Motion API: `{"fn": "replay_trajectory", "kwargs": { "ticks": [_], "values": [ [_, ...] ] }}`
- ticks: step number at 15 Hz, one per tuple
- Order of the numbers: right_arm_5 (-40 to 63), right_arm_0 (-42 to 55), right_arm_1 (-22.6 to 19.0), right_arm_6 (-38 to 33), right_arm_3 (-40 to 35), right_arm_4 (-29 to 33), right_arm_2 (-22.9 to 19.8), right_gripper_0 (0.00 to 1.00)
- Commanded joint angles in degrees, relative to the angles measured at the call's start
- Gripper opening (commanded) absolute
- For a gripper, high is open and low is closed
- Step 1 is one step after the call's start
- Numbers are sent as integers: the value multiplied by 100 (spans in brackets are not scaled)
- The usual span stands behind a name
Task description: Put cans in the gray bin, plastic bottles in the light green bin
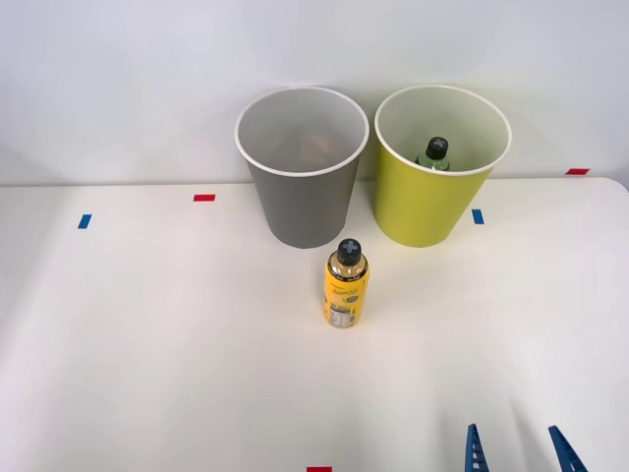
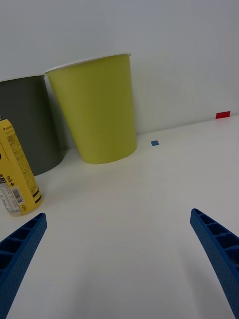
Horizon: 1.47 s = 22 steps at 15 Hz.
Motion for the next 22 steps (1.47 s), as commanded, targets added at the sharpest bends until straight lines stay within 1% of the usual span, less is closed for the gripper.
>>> {"fn": "replay_trajectory", "kwargs": {
  "ticks": [1, 22],
  "values": [
    [0, 0, 0, 0, 0, 0, 0, 100],
    [0, 0, 0, 0, 0, 0, 0, 100]
  ]
}}
